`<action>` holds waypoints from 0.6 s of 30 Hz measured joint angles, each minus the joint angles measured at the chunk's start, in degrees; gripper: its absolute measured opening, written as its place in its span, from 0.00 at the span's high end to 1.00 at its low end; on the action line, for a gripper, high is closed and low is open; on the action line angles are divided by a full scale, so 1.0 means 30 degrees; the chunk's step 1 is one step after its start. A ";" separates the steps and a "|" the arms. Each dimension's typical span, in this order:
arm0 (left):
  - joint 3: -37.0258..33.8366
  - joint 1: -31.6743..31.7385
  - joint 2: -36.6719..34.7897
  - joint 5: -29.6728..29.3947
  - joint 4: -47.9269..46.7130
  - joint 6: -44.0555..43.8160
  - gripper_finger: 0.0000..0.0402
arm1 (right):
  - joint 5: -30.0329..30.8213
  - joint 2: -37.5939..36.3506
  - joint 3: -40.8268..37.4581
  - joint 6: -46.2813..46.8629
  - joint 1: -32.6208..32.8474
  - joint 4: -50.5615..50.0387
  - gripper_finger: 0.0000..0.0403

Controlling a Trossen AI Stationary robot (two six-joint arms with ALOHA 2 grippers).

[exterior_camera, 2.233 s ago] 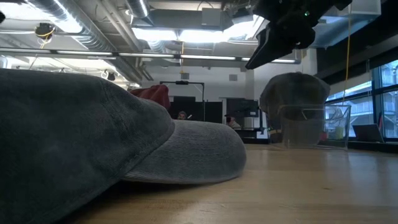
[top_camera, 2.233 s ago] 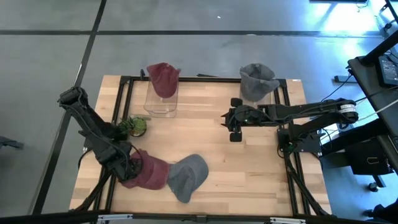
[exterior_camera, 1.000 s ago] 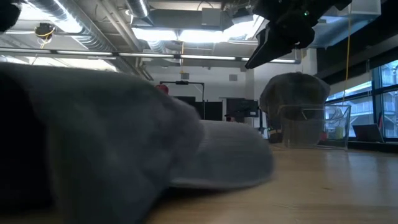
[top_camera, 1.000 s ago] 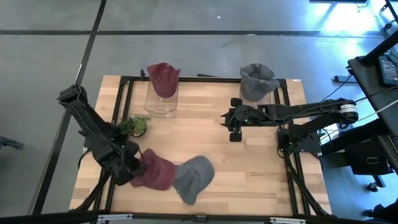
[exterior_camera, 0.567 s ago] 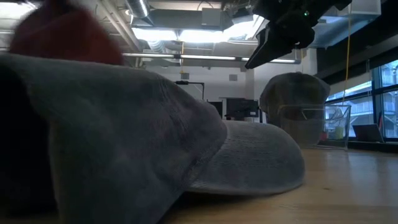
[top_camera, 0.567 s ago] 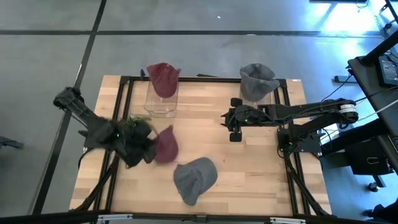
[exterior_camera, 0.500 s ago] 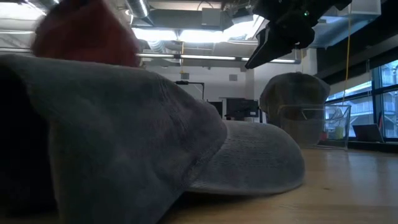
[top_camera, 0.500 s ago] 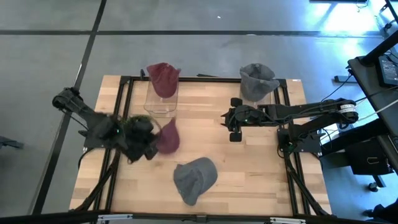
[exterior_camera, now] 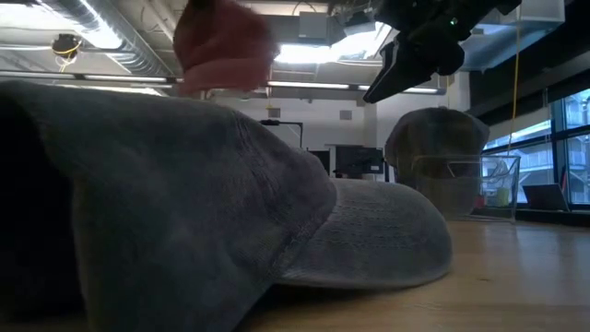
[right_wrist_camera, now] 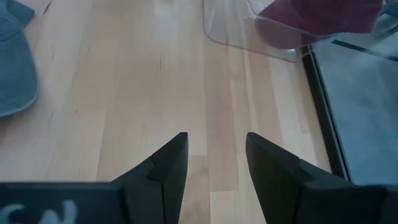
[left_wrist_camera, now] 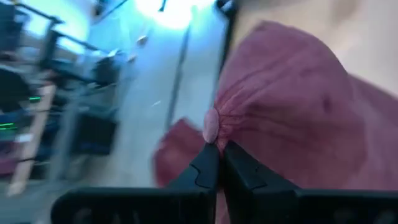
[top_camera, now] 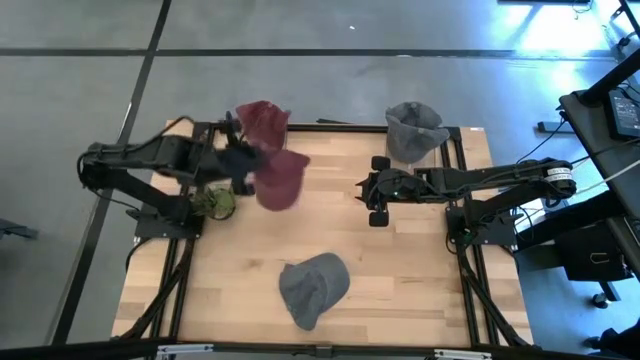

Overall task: Pick & Place hat
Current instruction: Put the red cap into the left transparent bin

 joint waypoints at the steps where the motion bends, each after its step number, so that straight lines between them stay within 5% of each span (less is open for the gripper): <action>1: 0.0000 0.0664 0.0000 -0.0239 0.0000 0.0879 0.99 | 0.0000 0.0000 0.0000 0.0003 -0.0004 0.0001 0.60; 8: 0.0022 0.4938 0.0323 -0.1509 0.0197 0.3427 0.99 | 0.0000 0.0000 0.0000 0.0008 -0.0004 0.0025 0.60; 18: 0.0020 0.9740 0.2777 0.1002 0.2317 0.7262 0.99 | 0.0000 0.0000 0.0000 0.0059 -0.0011 0.0142 0.60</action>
